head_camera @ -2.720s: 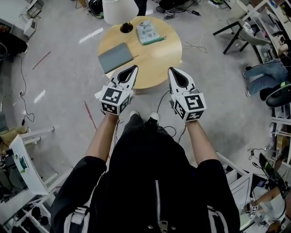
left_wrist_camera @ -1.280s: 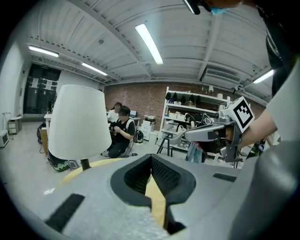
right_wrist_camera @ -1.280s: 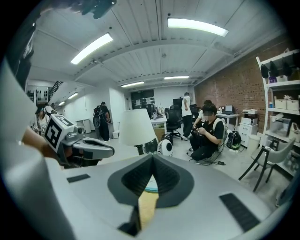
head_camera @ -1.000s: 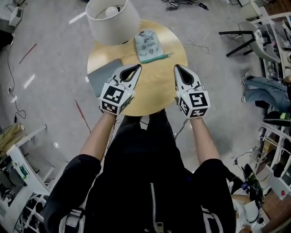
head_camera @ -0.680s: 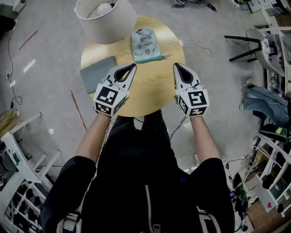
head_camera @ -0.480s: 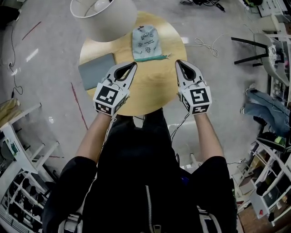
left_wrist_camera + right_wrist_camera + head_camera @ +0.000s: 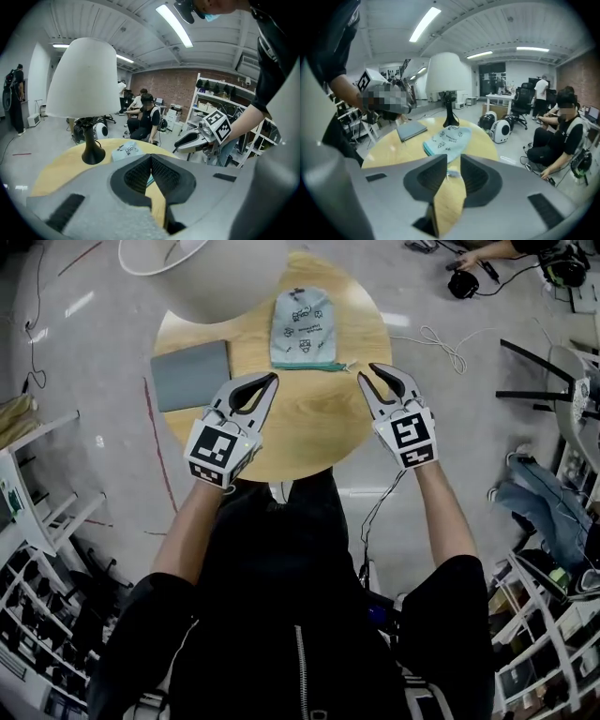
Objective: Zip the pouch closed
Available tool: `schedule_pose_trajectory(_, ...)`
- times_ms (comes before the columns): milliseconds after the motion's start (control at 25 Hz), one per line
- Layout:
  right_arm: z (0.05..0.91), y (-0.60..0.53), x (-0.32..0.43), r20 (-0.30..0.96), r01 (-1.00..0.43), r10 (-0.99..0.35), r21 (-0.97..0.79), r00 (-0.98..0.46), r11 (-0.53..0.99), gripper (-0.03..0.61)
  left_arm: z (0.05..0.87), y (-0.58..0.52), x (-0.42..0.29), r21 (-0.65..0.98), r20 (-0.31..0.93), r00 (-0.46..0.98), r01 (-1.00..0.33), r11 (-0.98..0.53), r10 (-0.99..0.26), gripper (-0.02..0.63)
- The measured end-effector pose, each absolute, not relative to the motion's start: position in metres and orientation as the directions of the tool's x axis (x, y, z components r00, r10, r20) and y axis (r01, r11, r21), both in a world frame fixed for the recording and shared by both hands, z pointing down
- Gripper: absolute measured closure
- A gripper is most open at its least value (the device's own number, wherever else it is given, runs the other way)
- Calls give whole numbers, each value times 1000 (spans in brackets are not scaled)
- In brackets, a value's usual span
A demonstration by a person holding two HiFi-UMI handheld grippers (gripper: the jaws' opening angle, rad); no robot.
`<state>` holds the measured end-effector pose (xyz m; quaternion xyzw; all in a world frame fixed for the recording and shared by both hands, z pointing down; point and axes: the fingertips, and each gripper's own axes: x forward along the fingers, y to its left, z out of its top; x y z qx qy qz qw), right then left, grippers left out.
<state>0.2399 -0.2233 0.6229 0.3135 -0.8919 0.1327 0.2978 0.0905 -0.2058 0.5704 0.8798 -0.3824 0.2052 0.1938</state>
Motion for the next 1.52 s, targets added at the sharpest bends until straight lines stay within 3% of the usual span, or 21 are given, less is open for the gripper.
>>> schedule_pose_trajectory(280,669,-232,236,649,-436,-303,-48,-697,899,458,593,-199,79,186,548,576,-791,-583,-607,607)
schedule_pose_trajectory(800,713,-235,228,722,-99,-87,25,-687,995,451,620,-198,76,194,591,531,-825,-531,-607,607)
schedule_pose_trajectory(1120,709,-208,218,700,-106,-57,-27,-712,994,549,620,-207,84,201,577,551,-811,-549,-603,607)
schedule_pose_trajectory(1520,682,-183,196,692,-187,-36,-145,-721,971,561,610,-204,80,208,546,588,-785,-584,-596,607)
